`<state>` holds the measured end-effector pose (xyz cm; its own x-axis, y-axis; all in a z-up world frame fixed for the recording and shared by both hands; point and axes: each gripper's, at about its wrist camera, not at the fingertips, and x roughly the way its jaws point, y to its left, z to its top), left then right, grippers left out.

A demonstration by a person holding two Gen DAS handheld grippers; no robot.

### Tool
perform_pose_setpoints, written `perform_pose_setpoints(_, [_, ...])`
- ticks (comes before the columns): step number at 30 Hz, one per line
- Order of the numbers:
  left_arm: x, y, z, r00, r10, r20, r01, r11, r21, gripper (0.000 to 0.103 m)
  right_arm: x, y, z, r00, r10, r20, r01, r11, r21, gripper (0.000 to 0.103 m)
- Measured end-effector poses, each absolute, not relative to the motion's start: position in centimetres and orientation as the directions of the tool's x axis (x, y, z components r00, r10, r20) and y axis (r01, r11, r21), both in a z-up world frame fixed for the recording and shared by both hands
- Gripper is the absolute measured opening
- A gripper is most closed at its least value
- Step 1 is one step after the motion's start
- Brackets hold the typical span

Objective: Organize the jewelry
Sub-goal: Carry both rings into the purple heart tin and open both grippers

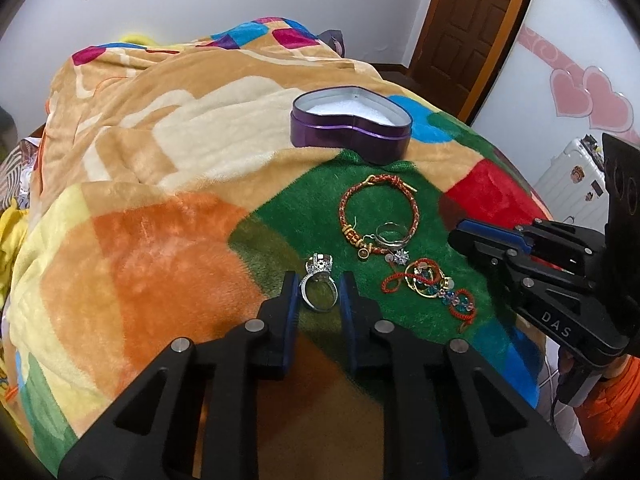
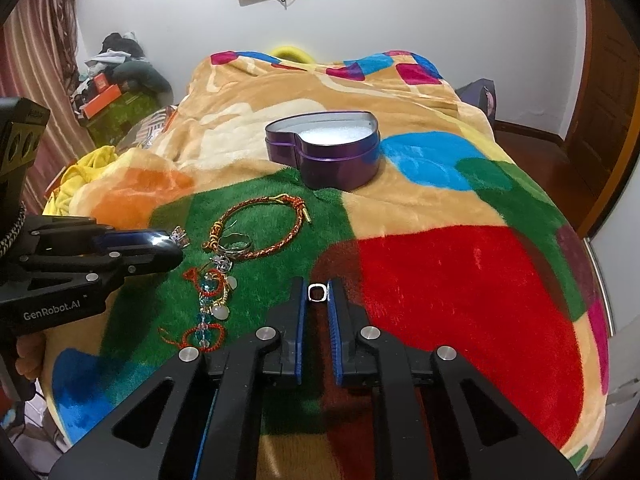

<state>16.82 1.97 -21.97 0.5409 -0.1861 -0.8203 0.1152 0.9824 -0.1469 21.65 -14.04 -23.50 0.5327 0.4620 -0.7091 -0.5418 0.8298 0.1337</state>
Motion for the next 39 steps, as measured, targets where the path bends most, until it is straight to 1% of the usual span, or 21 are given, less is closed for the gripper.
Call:
perform_pose_setpoints(9, [16.8, 2.7, -19.3, 0.596, -0.171, -0.785, 0.095, 0.985, -0.142, 0.019, 21.5, -14.3, -21.0, 0.58, 0.463, -0.67, -0.534, 0.838, 0.117, 0.009])
perform_pose_setpoints(20, [17.4, 2.9, -13.9, 0.711, -0.156, -0.686, 0.104, 0.988, -0.117, 0.019, 21.8, -13.9, -16.8, 0.672, 0.469, -0.573, -0.529, 0.846, 0.071, 0.009])
perform_pose_setpoints(26, [18.4, 2.7, -12.2, 0.747, -0.158, -0.646, 0.117, 0.987, -0.107, 0.019, 22.5, -13.6, -15.3, 0.705, 0.475, -0.527, -0.528, 0.847, 0.058, 0.009])
perform_pose_setpoints(32, [19.7, 2.7, -11.6, 0.763, -0.168, -0.624, 0.126, 0.986, -0.112, 0.019, 23.6, -13.3, -15.0, 0.718, 0.479, -0.505, -0.529, 0.847, 0.052, 0.009])
perform_pose_setpoints(39, [21.7, 2.3, -12.4, 0.754, -0.178, -0.632, 0.133, 0.984, -0.119, 0.019, 25.3, -12.9, -15.6, 0.718, 0.484, -0.5, -0.531, 0.845, 0.055, 0.009])
